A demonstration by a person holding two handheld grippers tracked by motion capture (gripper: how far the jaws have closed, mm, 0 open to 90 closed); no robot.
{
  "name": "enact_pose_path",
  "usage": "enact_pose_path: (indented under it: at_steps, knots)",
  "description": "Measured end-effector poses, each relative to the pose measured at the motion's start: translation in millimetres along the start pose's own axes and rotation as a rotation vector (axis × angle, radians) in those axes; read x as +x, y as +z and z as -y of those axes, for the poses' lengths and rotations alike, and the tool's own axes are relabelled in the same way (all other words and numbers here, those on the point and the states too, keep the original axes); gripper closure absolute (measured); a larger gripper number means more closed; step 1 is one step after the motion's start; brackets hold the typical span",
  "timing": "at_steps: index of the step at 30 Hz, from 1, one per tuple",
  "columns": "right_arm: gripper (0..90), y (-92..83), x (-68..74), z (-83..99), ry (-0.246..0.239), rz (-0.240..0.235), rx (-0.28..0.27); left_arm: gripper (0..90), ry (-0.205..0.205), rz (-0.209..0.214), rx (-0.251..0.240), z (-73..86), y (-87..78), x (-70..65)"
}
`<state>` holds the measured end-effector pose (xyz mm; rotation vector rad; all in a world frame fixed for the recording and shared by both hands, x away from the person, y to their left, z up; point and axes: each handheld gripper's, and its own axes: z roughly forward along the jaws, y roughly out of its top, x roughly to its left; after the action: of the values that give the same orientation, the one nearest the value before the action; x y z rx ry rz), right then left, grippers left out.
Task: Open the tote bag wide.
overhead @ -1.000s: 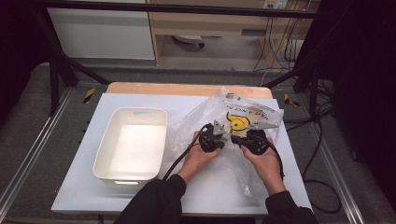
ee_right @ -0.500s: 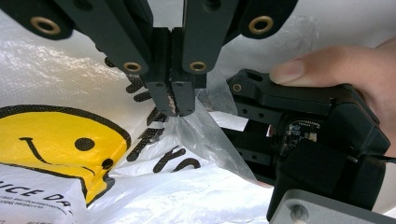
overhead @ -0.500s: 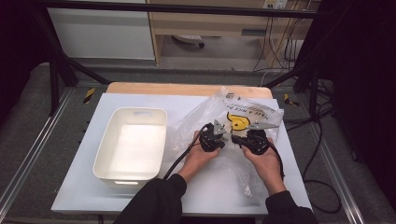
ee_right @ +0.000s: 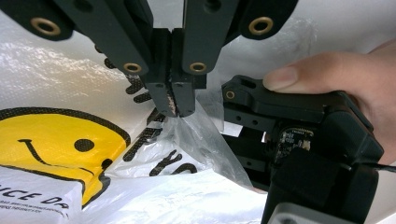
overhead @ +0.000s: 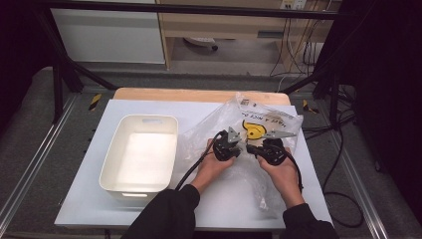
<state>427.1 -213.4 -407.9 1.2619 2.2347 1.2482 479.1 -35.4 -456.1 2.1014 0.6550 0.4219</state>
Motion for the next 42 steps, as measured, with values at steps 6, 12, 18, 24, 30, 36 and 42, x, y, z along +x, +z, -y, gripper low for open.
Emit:
enact_pose_path:
  at_steps: [6,12,18,24,30,36,42]
  knots:
    - [90.0,0.9,-0.3,0.9,0.001,0.0,0.003,71.7,0.007,-0.005,0.013,-0.3,0.5,-1.5]
    - [90.0,2.3,-1.8,1.6,0.002,-0.004,0.005,60.5,-0.007,-0.003,0.048,1.9,-1.6,-3.7]
    - [90.0,0.8,-2.4,1.7,0.014,-0.002,0.003,55.4,-0.017,0.003,0.059,5.3,-8.2,-6.7]
    - [90.0,0.5,-2.9,1.7,0.01,0.0,-0.001,54.2,-0.026,0.002,0.052,12.4,-20.1,-8.8]
    - [90.0,-0.9,-2.4,1.2,0.017,-0.001,-0.009,51.8,-0.018,-0.005,0.035,16.2,-37.0,-11.5]
    - [90.0,-0.4,-1.3,1.4,0.015,0.001,-0.005,46.8,-0.049,-0.004,0.004,20.2,-55.9,-13.3]
    - [90.0,0.2,0.0,2.1,0.012,0.004,-0.002,39.9,-0.038,-0.016,-0.01,24.6,-71.4,-19.9]
